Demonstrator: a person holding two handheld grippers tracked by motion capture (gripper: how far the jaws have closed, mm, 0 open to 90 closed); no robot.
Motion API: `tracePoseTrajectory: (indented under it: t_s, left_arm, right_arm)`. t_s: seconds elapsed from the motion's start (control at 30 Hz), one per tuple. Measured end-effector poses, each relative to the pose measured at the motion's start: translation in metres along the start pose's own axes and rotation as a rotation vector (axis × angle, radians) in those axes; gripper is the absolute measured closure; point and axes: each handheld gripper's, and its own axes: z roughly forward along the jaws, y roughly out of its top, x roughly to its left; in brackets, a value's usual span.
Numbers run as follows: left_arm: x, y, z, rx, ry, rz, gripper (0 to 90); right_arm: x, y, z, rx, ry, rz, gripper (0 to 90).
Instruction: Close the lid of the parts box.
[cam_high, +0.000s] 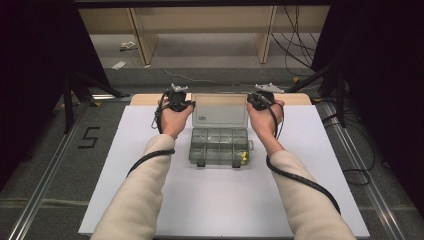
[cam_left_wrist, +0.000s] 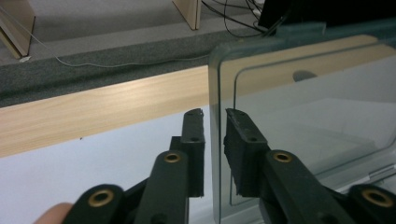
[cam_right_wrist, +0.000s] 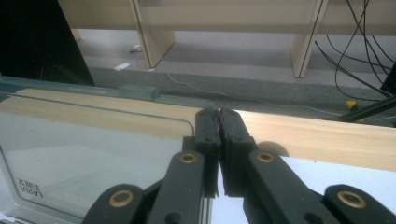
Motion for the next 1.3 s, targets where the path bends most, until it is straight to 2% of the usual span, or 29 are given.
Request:
tracePoseTrajectory:
  t_s: [0.13, 0.2, 0.4, 0.5, 1.3]
  left_arm:
    - [-0.001, 0.007, -0.003, -0.038, 0.001, -0.005, 73.9]
    - [-0.002, 0.010, -0.003, -0.042, -0.001, -0.005, 74.5]
    - [-0.005, 0.015, -0.004, -0.038, 0.037, -0.017, 84.2]
    - [-0.006, 0.015, -0.006, -0.034, 0.038, -0.025, 87.1]
    - [-0.008, 0.008, -0.020, -0.049, 0.019, -0.006, 87.8]
  right_arm:
    - [0.000, -0.001, -0.002, -0.007, 0.005, -0.005, 87.8]
    - [0.000, -0.001, -0.003, -0.010, 0.006, -0.005, 87.8]
    - [0.000, -0.003, -0.006, -0.017, 0.014, -0.012, 87.5]
    - [0.000, -0.003, -0.008, -0.018, 0.020, -0.014, 87.4]
    - [0.000, -0.009, -0.021, -0.030, 0.039, -0.026, 87.4]
